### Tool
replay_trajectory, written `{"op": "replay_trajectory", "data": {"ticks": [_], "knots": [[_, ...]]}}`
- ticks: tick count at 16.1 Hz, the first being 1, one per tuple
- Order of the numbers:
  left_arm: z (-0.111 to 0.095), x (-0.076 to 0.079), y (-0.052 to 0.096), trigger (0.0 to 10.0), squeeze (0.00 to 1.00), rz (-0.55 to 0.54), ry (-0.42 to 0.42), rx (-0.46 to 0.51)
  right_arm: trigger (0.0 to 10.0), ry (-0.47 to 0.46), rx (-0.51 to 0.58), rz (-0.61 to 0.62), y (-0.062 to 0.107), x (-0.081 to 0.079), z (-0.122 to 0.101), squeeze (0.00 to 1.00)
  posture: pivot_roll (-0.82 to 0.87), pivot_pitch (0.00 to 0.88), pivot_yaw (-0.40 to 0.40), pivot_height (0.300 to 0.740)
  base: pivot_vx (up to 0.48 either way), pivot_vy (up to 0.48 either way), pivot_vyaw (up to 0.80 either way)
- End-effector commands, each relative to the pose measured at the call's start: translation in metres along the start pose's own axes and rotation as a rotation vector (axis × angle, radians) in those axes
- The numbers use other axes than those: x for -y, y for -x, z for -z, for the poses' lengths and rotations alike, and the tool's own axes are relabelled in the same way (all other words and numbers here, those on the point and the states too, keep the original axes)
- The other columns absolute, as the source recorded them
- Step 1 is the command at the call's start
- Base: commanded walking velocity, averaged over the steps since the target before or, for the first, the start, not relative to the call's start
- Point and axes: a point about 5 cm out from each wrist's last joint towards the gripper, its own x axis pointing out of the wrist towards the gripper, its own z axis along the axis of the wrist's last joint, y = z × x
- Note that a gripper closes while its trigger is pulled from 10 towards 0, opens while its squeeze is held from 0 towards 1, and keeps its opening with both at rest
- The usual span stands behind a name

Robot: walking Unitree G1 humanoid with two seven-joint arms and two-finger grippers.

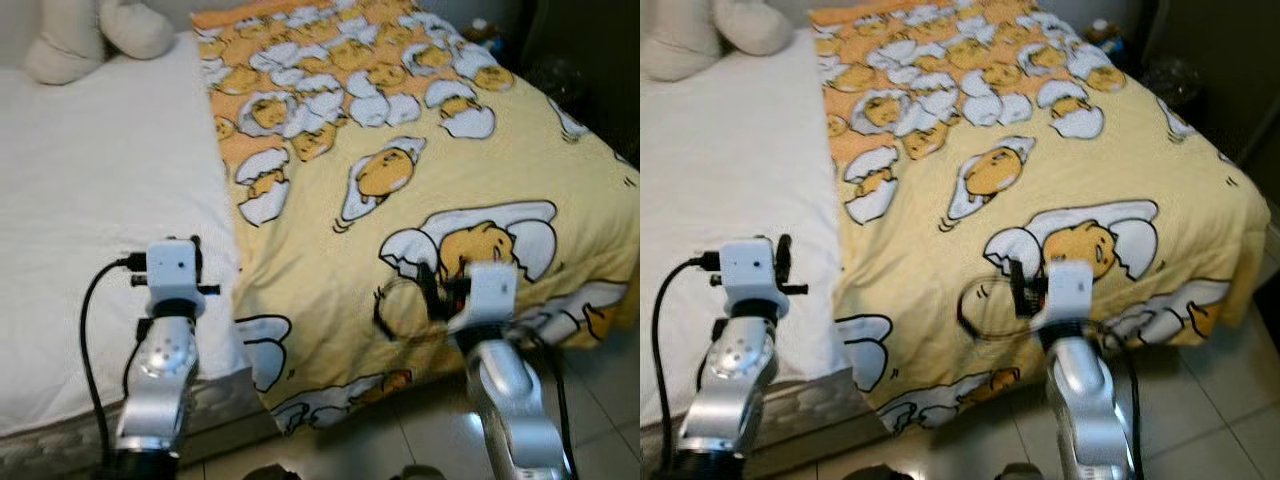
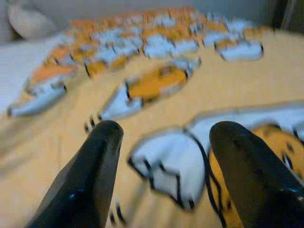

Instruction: Clean up the room

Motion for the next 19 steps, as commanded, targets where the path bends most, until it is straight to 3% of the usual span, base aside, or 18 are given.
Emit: {"op": "replay_trajectory", "data": {"ticks": [1,4,7,9,13,16,17,19], "knots": [[-0.003,-0.008,0.003,10.0,0.0,-0.041,0.014,-0.003,10.0,-0.022,-0.012,0.043,-0.004,0.007,0.005,0.0,-0.14,0.0,0.109,0.74,0.0,0.0,0.0],[0.008,-0.014,0.007,10.0,0.0,-0.065,0.004,-0.082,10.0,-0.041,-0.013,0.084,-0.017,0.014,0.006,0.0,-0.11,0.0,0.085,0.74,0.0,0.0,0.0],[-0.003,-0.007,-0.011,10.0,0.0,-0.029,-0.015,-0.038,10.0,-0.025,0.006,-0.042,-0.029,-0.001,0.004,0.0,-0.08,0.0,0.058,0.74,0.0,0.0,0.19],[-0.005,-0.006,-0.011,10.0,0.0,-0.004,-0.007,-0.034,10.0,-0.022,-0.002,-0.064,-0.032,-0.005,0.006,0.0,-0.07,0.0,0.051,0.74,0.0,0.0,0.5],[-0.001,-0.001,-0.01,10.0,0.0,0.033,0.027,-0.057,10.0,-0.028,-0.004,-0.064,-0.035,-0.008,0.01,0.0,-0.08,0.0,0.063,0.74,0.0,0.0,0.47],[-0.001,0.008,-0.016,10.0,0.0,0.1,0.028,-0.057,10.0,0.003,-0.04,0.014,-0.035,0.0,0.019,0.0,-0.1,0.0,0.084,0.74,0.0,0.0,0.15],[0.001,0.008,-0.016,10.0,1.0,0.11,0.033,-0.066,10.0,0.013,-0.034,0.027,-0.035,0.001,0.018,0.0,-0.1,0.0,0.084,0.74,0.0,0.0,0.0],[0.003,0.008,-0.015,10.0,1.0,0.116,0.047,-0.078,10.0,0.004,-0.024,0.014,-0.036,-0.002,0.017,0.0,-0.11,0.0,0.092,0.74,0.0,0.0,0.0]]}}
